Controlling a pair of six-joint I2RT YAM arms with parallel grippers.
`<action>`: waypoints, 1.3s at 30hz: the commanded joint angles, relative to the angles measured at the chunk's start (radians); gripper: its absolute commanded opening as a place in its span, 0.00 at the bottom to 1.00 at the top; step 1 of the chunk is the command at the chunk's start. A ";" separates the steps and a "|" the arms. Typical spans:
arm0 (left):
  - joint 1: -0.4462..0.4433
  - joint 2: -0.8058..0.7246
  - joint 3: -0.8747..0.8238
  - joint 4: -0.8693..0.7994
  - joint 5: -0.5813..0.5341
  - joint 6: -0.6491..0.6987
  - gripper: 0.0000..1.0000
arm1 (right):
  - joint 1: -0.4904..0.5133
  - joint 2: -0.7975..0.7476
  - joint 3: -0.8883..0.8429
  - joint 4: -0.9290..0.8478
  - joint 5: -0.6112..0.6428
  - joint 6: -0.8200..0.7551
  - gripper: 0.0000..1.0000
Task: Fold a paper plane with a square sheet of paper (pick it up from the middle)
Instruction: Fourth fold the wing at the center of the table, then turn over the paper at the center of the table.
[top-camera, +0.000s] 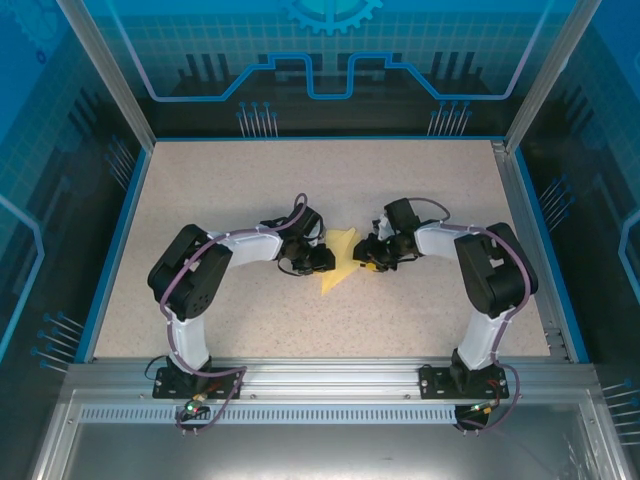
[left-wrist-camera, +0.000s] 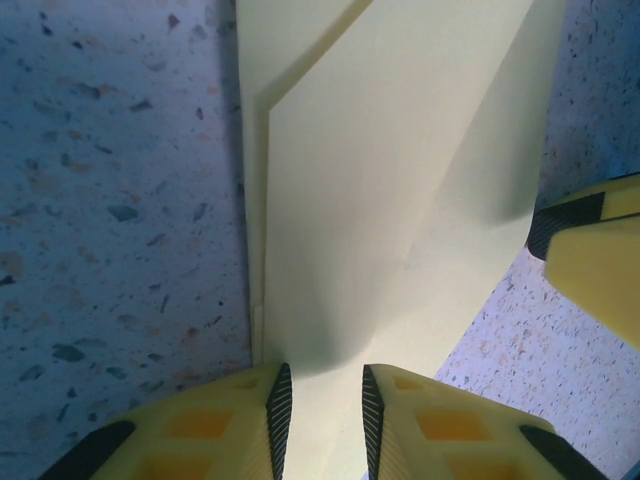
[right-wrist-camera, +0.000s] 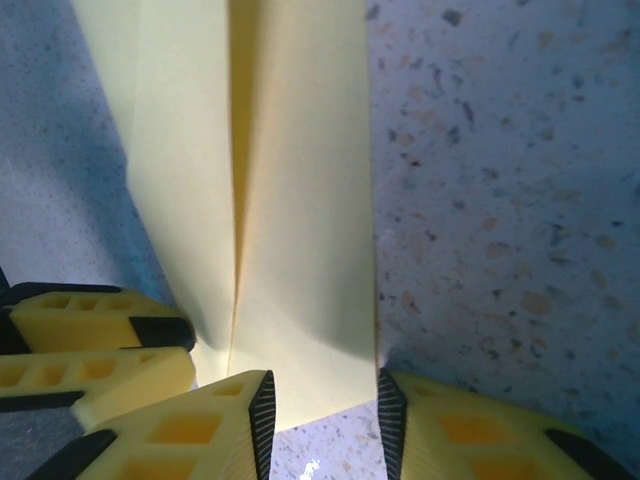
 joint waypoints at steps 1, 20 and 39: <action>0.001 0.028 0.017 -0.035 0.007 0.015 0.29 | 0.028 0.044 0.012 -0.018 0.014 0.026 0.35; 0.002 0.025 -0.021 -0.003 0.019 -0.004 0.22 | 0.062 0.091 0.122 0.099 -0.087 0.099 0.39; 0.019 -0.053 -0.097 0.112 0.047 -0.073 0.23 | 0.066 0.188 0.191 0.115 -0.070 0.026 0.25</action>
